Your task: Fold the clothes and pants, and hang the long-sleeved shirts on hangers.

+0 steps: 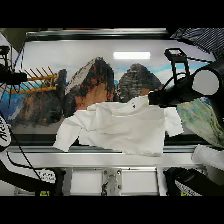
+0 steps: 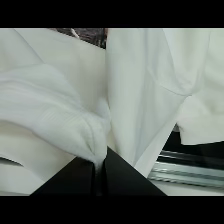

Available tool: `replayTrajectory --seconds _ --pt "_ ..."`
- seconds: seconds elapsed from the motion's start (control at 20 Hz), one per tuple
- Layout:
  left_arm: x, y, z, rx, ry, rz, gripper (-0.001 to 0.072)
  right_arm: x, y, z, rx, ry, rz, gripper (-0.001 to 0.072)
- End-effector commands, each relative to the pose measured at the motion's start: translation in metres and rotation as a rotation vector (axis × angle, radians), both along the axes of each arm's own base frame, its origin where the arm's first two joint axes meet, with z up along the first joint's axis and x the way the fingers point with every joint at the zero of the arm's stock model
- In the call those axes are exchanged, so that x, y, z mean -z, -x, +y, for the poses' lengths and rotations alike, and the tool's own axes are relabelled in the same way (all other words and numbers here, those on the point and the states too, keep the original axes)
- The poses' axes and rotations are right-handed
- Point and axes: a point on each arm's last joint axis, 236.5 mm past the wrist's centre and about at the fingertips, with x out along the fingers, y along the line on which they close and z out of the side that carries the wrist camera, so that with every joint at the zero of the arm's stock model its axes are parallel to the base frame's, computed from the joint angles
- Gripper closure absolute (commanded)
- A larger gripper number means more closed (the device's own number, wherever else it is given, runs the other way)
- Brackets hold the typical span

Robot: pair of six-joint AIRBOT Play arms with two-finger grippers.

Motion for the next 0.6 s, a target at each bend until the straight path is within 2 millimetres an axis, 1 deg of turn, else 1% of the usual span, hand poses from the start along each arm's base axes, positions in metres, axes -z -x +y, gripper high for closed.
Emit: replayTrajectory --seconds 0.0,0.05,0.1,0.15,0.2,0.3,0.45,0.55 --pt "-0.045 0.018 -0.073 0.253 0.016 0.022 0.0697 0.000 0.000 0.000 -0.001 0.000 0.000 0.0688" --pt "-0.061 0.024 -0.116 0.442 0.062 0.002 0.0697 0.000 0.000 0.000 0.000 0.000 0.000 0.0688" --pt "-0.076 0.036 -0.161 0.644 0.122 -0.033 0.0697 0.000 0.000 0.000 -0.001 0.000 0.000 0.0688" --pt "-0.088 0.052 -0.198 0.794 0.180 -0.063 0.0697 0.000 0.000 0.000 0.000 0.000 0.000 0.0688" --pt "-0.093 0.072 -0.223 0.883 0.231 -0.062 0.0697 0.000 0.000 0.000 -0.001 0.001 0.001 0.0688" --pt "-0.086 0.107 -0.243 0.938 0.259 0.010 0.0697 0.000 0.000 0.000 0.000 0.000 0.001 0.0688" --pt "-0.079 0.132 -0.263 0.988 0.268 0.019 0.0697 0.000 0.000 0.000 0.000 0.000 0.001 0.0688" --pt "-0.070 0.165 -0.268 1.196 0.219 0.058 0.0698 0.000 0.000 0.000 0.000 0.001 0.001 0.0688"
